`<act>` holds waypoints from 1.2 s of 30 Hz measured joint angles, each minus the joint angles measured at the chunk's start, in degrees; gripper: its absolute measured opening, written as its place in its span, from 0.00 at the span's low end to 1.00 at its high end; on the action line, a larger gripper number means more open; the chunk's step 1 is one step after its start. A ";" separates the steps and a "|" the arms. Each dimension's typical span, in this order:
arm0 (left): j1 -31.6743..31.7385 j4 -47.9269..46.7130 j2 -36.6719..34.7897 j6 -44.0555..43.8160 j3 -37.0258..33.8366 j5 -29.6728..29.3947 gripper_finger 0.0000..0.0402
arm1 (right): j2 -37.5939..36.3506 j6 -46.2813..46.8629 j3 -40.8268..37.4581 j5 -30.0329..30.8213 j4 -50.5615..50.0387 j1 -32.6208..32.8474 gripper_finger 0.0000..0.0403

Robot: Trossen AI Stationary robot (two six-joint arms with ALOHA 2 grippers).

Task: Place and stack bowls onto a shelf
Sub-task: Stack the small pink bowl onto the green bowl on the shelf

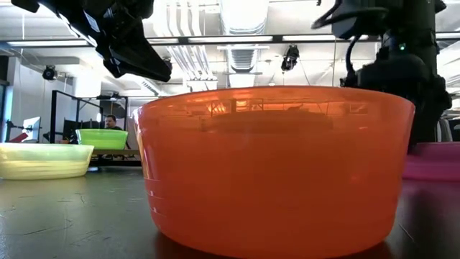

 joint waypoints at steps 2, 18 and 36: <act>-0.01 -0.04 0.00 0.00 0.00 0.00 0.21 | 1.14 -0.64 0.00 -0.79 0.02 0.00 0.46; -0.01 -0.15 0.01 -0.17 0.00 0.00 0.21 | 3.02 -5.00 0.00 -3.28 0.45 -0.02 0.09; -0.14 1.67 0.01 9.11 -0.04 0.06 0.21 | 1.10 -17.34 12.22 -23.07 -0.81 1.27 0.02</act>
